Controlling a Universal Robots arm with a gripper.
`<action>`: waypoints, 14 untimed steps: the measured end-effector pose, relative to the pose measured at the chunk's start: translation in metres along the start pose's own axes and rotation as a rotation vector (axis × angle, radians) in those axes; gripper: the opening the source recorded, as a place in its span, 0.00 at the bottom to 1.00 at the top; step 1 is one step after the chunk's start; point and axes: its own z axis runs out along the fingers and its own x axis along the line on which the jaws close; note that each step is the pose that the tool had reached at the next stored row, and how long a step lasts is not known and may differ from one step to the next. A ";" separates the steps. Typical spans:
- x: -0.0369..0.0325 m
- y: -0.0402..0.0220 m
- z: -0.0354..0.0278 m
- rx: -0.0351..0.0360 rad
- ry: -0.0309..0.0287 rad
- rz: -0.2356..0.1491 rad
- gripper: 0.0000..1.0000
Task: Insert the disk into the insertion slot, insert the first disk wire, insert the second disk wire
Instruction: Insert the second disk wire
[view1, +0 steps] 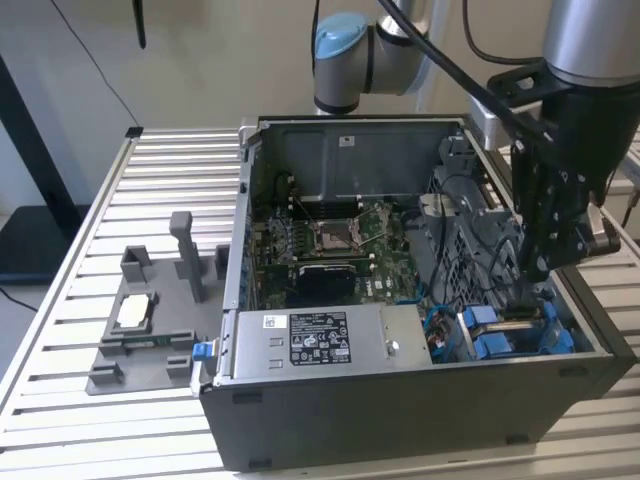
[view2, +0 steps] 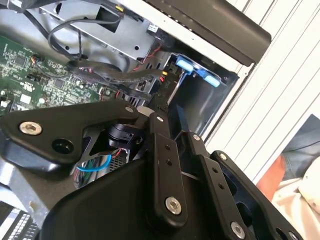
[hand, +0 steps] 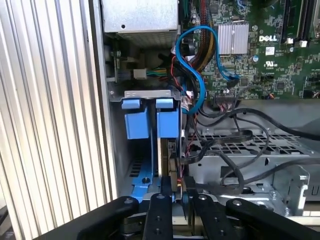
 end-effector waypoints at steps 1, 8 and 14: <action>0.0001 -0.0005 -0.0026 -0.0001 -0.0001 0.000 0.24; 0.0004 -0.0036 -0.0161 -0.0025 0.0001 0.000 0.24; 0.0002 -0.0108 -0.0195 -0.0286 0.0014 -0.001 0.24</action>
